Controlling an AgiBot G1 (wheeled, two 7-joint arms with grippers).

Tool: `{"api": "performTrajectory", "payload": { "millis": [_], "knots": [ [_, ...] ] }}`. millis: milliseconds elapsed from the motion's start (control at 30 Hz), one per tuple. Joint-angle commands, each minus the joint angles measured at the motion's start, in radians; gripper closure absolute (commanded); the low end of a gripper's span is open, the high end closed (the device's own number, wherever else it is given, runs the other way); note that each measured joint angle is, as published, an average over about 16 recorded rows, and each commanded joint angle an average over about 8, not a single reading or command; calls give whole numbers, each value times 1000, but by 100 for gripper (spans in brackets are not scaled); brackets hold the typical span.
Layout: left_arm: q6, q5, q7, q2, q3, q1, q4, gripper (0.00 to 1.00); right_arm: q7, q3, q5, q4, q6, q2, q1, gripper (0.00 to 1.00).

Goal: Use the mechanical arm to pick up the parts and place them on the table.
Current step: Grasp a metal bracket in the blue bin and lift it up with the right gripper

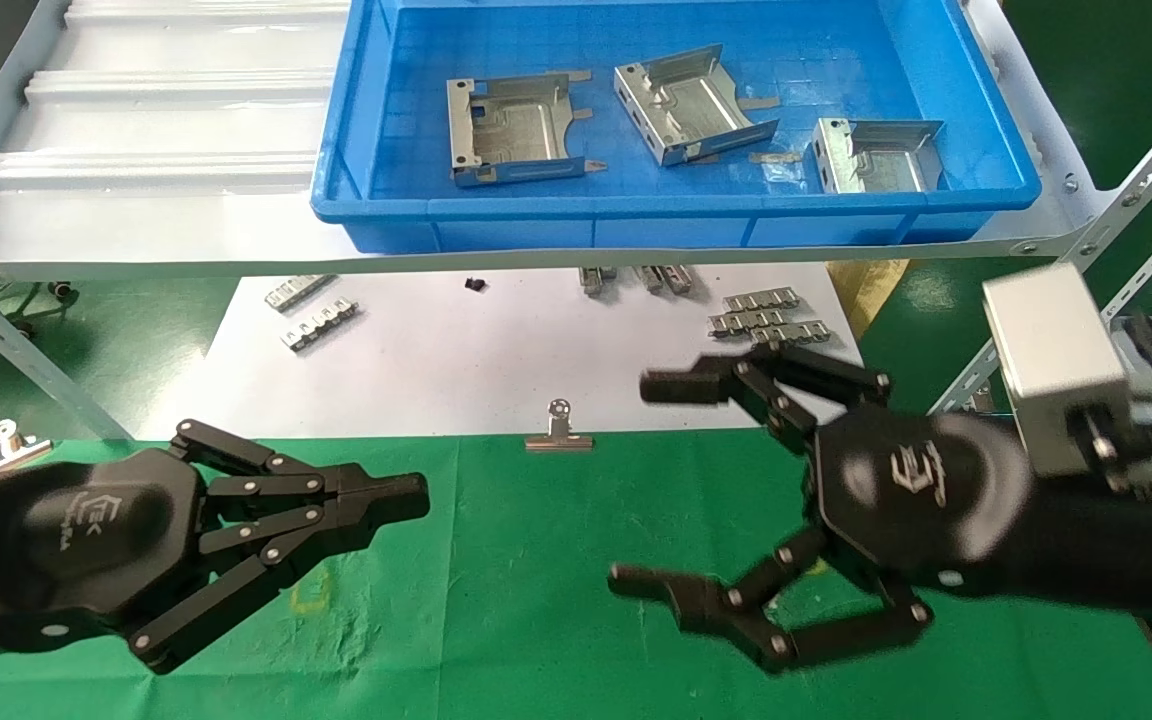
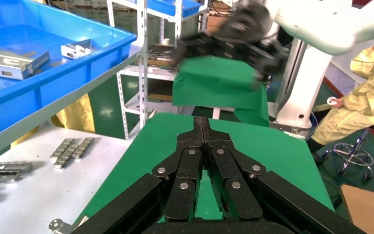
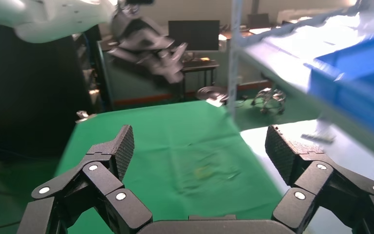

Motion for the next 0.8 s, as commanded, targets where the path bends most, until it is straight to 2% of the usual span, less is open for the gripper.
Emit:
{"api": "performTrajectory", "payload": {
  "millis": [33, 200, 367, 733, 800],
  "knots": [
    [0, 0, 0, 0, 0, 0, 0, 100, 19, -20, -35, -25, 6, -35, 72, 0],
    [0, 0, 0, 0, 0, 0, 0, 100, 26, -78, -156, -214, 45, -143, 253, 0],
    [0, 0, 0, 0, 0, 0, 0, 100, 14, -123, -261, -413, 118, -248, 391, 0],
    [0, 0, 0, 0, 0, 0, 0, 100, -23, -202, -429, -805, 331, -455, 571, 0],
    [0, 0, 0, 0, 0, 0, 0, 100, -32, -212, -449, -867, 373, -488, 594, 6]
  ]
}}
